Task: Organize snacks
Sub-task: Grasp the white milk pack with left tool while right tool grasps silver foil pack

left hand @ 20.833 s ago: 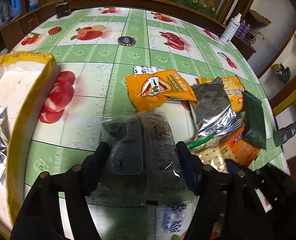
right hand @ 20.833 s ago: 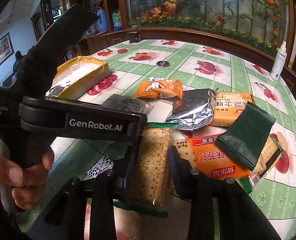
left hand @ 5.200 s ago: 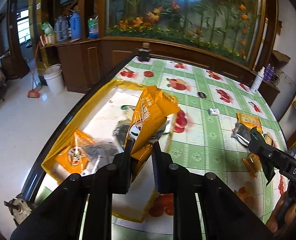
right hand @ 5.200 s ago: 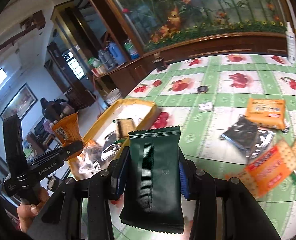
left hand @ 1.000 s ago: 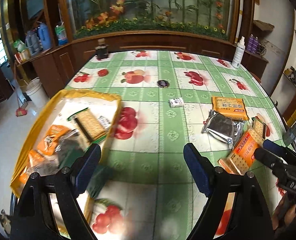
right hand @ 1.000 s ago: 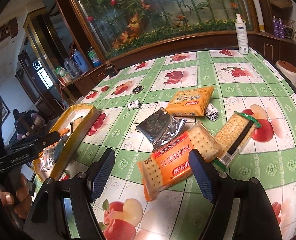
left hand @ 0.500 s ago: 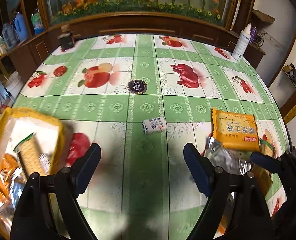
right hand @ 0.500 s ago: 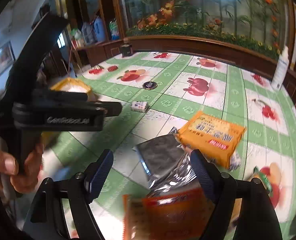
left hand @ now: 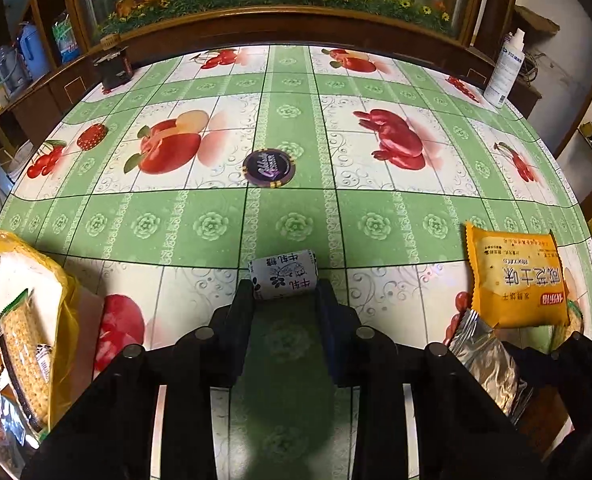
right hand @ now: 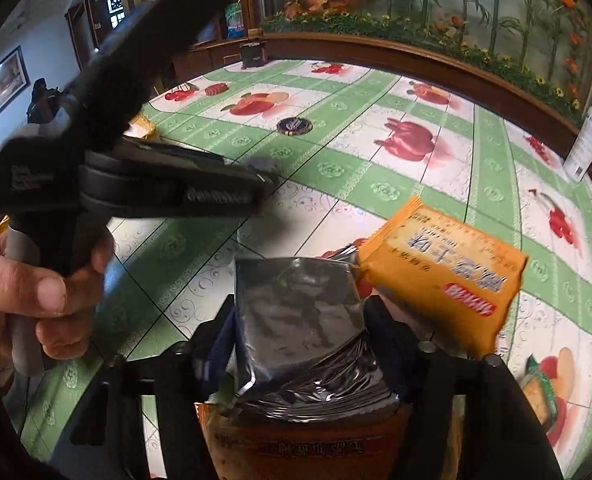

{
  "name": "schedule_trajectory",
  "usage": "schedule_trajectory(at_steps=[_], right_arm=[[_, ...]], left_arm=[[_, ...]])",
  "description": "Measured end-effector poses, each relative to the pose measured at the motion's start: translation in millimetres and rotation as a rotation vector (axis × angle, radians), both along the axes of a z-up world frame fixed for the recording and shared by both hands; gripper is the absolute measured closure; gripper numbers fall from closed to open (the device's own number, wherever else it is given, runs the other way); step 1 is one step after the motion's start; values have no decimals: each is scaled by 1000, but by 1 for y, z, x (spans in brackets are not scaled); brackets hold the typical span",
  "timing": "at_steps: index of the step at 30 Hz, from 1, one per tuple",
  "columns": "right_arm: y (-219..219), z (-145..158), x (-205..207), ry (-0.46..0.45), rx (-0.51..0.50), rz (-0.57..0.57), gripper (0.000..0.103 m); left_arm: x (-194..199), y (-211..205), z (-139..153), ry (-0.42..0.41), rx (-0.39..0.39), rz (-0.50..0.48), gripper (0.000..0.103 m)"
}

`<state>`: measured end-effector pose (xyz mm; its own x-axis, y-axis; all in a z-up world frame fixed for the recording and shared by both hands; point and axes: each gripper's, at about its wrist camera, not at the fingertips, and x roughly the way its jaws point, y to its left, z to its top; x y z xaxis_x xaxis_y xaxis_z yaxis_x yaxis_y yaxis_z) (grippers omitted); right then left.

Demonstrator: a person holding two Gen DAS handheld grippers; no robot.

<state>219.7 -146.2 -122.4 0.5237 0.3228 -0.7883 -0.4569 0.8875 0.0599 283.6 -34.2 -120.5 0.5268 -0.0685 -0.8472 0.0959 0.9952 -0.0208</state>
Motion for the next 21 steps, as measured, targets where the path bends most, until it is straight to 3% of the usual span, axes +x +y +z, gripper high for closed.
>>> schedule_trajectory(at_steps=[8, 21], right_arm=[[-13, 11, -14, -5, 107, -45, 43], [-36, 69, -86, -61, 448, -112, 44]], left_arm=[[-37, 28, 9, -30, -34, 35, 75], [-154, 72, 61, -185, 34, 127, 75]])
